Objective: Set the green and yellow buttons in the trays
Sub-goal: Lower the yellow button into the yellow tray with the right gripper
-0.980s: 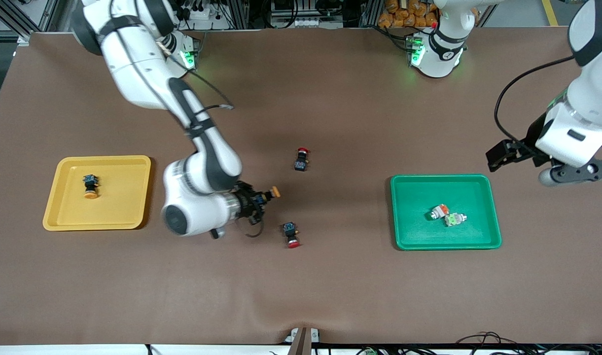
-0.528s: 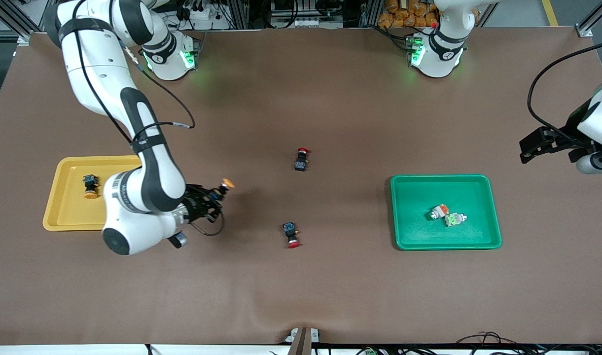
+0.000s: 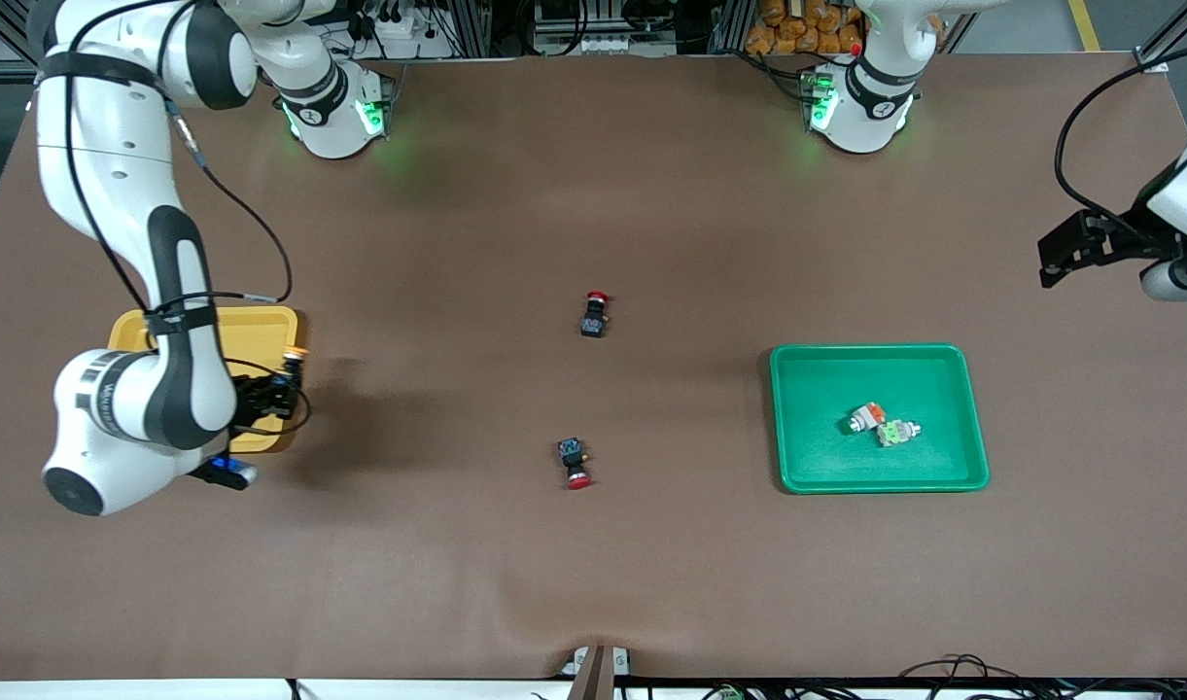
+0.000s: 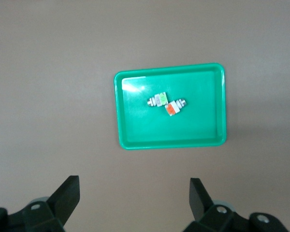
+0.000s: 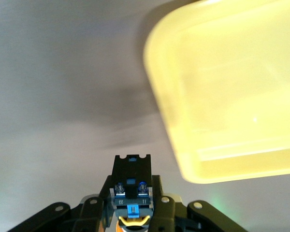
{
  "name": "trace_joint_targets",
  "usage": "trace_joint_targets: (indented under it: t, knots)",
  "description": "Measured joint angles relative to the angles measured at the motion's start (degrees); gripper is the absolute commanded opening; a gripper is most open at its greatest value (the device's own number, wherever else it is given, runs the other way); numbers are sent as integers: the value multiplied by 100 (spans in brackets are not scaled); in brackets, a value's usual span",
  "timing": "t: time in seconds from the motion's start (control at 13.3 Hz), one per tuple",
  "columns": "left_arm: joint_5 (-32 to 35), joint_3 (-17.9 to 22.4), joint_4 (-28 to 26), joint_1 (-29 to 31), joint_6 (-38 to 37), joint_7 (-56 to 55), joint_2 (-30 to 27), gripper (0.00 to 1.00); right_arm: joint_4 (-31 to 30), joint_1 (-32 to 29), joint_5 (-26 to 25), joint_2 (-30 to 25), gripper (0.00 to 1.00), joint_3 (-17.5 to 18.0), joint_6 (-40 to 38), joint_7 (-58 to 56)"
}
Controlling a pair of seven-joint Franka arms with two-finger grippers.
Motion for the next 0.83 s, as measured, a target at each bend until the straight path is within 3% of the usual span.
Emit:
trace_joint_targets:
  t: [0.38,0.75,0.83]
  knots:
    - [-83,132,-255,-28,0,2,-218,100,-171,-347,-425,24,0,-20,439,-1141]
    - [-85,153,-311,-14,0,13,-217,100,-554,-542,-456,79,0,-19,928,-1745]
    - [-85,154,-323,-13,0,14,-217,100,-648,-547,-459,83,15,-19,1051,-1815]
